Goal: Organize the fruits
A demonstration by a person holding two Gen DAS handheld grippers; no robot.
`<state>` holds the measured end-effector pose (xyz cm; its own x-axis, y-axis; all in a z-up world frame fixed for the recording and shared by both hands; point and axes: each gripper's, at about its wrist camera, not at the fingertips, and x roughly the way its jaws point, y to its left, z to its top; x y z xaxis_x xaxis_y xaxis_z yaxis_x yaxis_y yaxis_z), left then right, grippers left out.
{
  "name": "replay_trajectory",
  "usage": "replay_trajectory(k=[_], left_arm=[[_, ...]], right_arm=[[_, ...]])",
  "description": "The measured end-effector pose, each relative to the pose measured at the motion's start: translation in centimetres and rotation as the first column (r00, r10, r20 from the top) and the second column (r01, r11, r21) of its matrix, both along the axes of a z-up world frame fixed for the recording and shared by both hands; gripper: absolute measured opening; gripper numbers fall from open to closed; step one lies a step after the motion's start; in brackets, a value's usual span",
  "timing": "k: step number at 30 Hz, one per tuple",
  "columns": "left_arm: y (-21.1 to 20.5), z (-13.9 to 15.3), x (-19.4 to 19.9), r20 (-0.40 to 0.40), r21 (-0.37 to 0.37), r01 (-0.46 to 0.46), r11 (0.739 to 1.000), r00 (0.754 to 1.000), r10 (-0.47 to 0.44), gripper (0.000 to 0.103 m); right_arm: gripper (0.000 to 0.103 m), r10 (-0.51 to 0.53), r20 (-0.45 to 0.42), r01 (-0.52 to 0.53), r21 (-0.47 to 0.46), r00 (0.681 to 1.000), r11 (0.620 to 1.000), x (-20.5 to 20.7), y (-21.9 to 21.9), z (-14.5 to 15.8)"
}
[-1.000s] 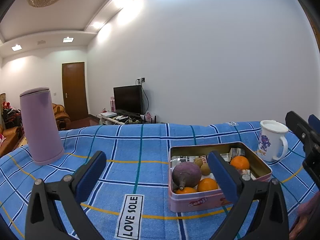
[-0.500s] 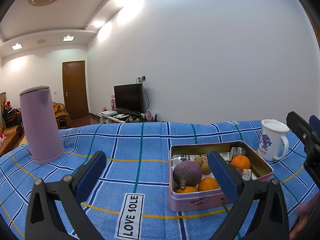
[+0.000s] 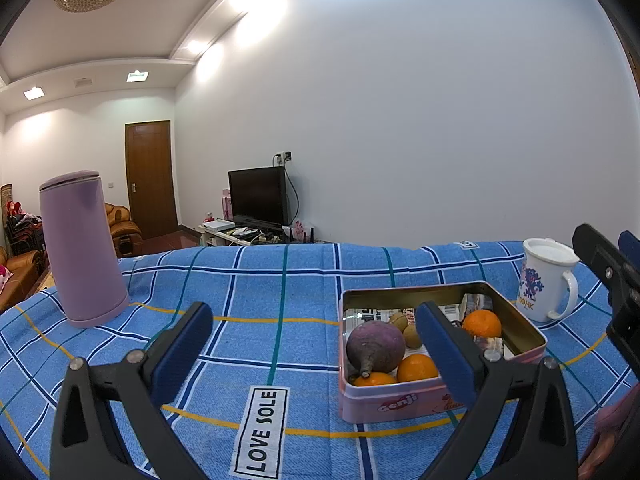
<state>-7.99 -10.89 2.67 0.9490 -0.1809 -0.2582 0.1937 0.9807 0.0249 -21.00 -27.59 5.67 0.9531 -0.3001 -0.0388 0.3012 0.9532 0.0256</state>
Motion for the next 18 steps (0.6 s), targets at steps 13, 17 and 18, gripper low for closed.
replay_trajectory(k=[13, 17, 18], left_arm=[[0.09, -0.06, 0.01, -0.001, 0.0, -0.002, 1.0, 1.0, 0.002, 0.103], [0.16, -0.11, 0.01, -0.004, 0.003, -0.004, 1.0, 1.0, 0.004, 0.103], [0.21, -0.16, 0.05, -0.004, 0.004, -0.006, 1.0, 1.0, 0.006, 0.103]], right_arm=[[0.085, 0.0, 0.0, 0.0, 0.0, 1.0, 1.0, -0.07, 0.0, 0.11], [0.085, 0.0, 0.0, 0.0, 0.0, 1.0, 1.0, -0.08, 0.01, 0.13], [0.085, 0.0, 0.0, 0.0, 0.0, 1.0, 1.0, -0.08, 0.01, 0.14]])
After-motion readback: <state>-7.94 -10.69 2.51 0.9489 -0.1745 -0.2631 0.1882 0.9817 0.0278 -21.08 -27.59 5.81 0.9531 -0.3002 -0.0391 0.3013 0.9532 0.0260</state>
